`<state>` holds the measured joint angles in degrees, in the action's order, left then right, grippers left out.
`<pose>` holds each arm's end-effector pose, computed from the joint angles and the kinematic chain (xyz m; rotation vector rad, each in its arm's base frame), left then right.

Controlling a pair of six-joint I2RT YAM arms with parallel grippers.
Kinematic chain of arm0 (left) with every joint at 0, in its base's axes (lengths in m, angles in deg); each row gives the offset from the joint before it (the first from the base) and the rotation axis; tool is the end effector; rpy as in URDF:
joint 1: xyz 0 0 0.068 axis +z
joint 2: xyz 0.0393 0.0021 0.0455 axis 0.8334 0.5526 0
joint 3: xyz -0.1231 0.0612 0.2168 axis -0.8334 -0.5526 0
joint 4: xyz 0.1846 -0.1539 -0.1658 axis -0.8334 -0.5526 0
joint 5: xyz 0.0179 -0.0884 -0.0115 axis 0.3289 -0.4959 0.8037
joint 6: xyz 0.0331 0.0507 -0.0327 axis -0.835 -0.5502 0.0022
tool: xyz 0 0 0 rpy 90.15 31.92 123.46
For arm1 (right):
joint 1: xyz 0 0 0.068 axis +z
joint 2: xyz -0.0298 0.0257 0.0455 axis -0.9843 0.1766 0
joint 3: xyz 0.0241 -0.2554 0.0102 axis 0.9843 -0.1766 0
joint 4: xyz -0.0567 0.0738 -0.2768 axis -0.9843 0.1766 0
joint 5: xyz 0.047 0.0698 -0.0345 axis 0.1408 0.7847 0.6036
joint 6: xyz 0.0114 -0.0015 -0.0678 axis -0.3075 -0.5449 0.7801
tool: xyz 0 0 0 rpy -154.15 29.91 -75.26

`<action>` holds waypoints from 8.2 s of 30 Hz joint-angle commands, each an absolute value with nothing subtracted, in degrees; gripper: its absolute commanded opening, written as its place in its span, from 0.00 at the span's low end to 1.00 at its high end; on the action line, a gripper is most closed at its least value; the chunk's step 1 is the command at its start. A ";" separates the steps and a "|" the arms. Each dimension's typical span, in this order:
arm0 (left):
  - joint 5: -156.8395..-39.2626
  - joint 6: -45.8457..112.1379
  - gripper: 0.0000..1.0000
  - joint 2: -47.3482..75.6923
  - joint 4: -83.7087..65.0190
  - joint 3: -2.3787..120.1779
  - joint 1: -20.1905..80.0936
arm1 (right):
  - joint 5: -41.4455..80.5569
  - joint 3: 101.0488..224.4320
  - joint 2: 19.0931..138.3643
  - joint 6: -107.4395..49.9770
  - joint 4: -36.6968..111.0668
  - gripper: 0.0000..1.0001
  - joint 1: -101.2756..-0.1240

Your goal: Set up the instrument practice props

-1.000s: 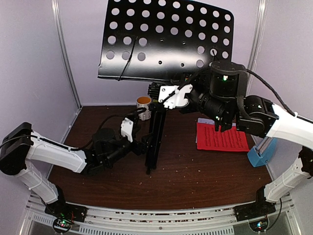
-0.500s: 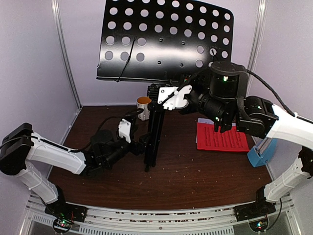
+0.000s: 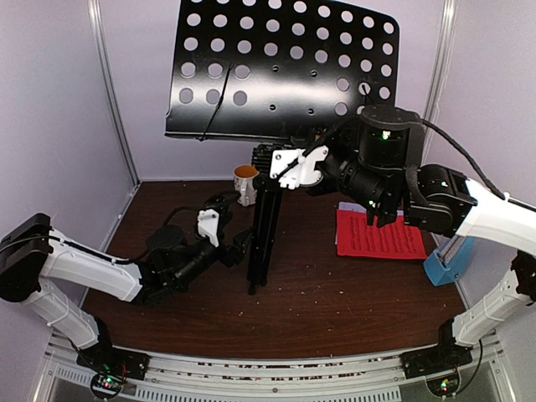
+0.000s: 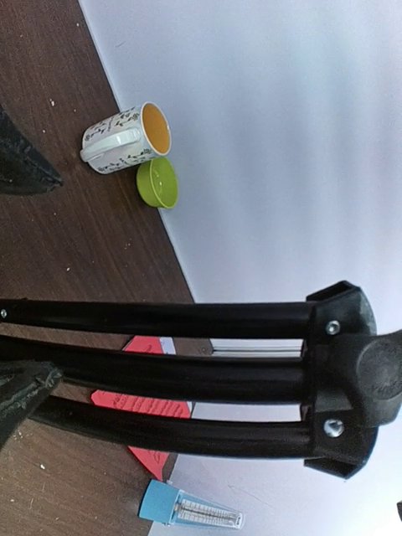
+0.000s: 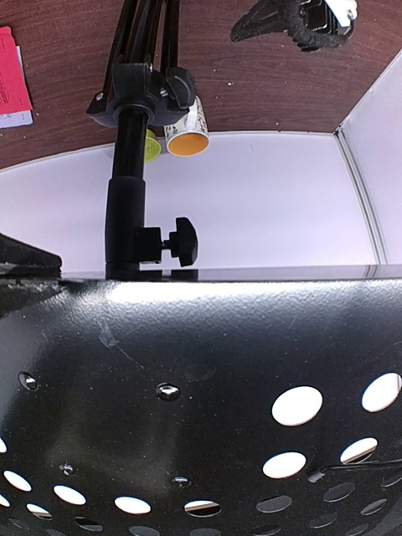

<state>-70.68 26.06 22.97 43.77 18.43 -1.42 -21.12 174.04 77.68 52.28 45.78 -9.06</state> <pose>0.1951 -0.2764 0.1820 0.4470 1.4922 -0.6120 0.1492 0.3355 0.4453 -1.3588 0.8967 -0.5090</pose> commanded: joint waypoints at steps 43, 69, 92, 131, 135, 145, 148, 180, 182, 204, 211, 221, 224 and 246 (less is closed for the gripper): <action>-79.70 7.29 0.00 32.17 28.20 34.06 2.00 | -19.03 184.08 73.69 54.81 33.71 0.00 -8.11; -86.05 -7.11 0.22 40.40 27.63 37.87 11.09 | -18.06 188.48 79.23 55.71 36.13 0.00 -9.29; -86.84 -2.86 0.49 36.71 32.23 32.74 11.09 | -19.18 190.55 84.26 57.66 33.95 0.38 -8.05; -85.83 2.85 0.96 26.03 29.18 25.37 11.10 | -14.19 168.37 67.18 47.48 39.91 1.00 -4.85; -84.70 5.37 0.96 24.10 29.43 23.30 11.10 | -12.12 164.69 63.74 43.29 41.28 1.00 -3.96; -82.33 15.33 0.95 17.76 32.57 15.06 11.10 | -8.80 149.46 57.86 21.80 41.17 0.95 -4.29; -83.69 15.25 0.94 17.20 26.96 16.09 11.10 | -5.32 143.10 57.14 15.90 38.63 0.92 -7.98; -80.49 20.03 0.72 20.88 32.23 12.80 8.45 | 28.81 142.91 84.30 -3.17 19.70 0.66 -35.32; -82.46 15.78 0.72 22.63 30.21 15.40 10.49 | 29.19 143.55 85.77 -2.63 20.44 0.64 -35.35; -82.95 -1.92 0.39 39.56 30.96 30.32 13.56 | 26.98 148.33 90.30 1.02 24.23 0.24 -35.74; -87.37 0.02 0.29 39.62 38.19 27.08 14.25 | 27.71 148.26 89.89 1.20 24.37 0.13 -36.32; -92.34 0.66 0.24 38.93 37.79 27.55 14.44 | 31.78 146.36 90.04 1.71 21.92 0.00 -36.79; -91.39 3.11 0.33 39.24 40.29 27.58 14.44 | 33.91 146.46 90.45 1.22 21.12 0.00 -36.82; -90.15 -1.46 0.00 35.86 28.51 33.75 19.37 | 35.43 148.39 87.52 1.28 24.79 0.00 -41.59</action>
